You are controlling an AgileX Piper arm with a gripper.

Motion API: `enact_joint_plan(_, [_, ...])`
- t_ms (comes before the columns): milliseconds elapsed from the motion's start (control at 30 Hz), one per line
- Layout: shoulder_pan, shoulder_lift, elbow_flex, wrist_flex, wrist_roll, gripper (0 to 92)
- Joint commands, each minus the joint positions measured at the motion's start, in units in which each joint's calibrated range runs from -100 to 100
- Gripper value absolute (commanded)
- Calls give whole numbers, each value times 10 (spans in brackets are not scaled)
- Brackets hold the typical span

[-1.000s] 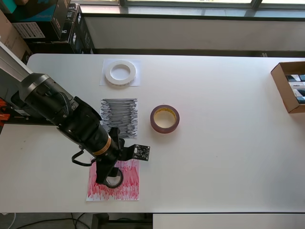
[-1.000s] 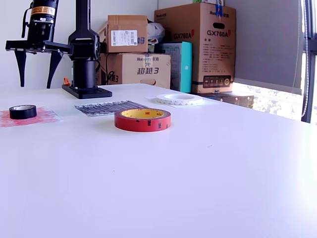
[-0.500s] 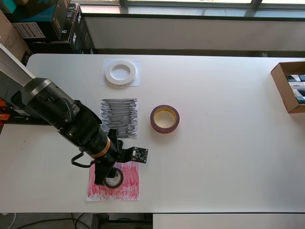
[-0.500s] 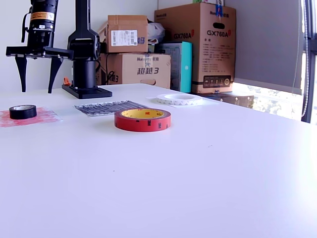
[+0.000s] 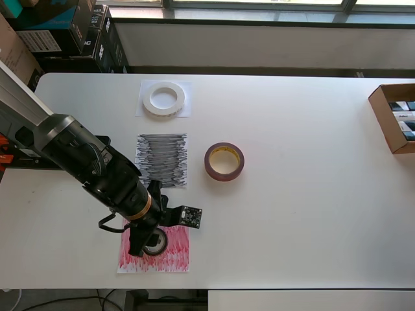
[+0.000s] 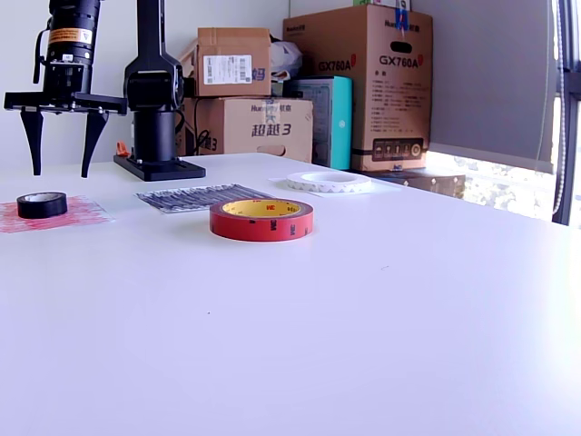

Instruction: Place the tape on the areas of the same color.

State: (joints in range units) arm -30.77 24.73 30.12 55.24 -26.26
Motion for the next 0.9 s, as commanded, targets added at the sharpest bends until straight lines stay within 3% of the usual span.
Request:
enact_joint_plan(0, [3,2,9,7,2,668])
enact_joint_plan(867, [3,24,5,7,2,668])
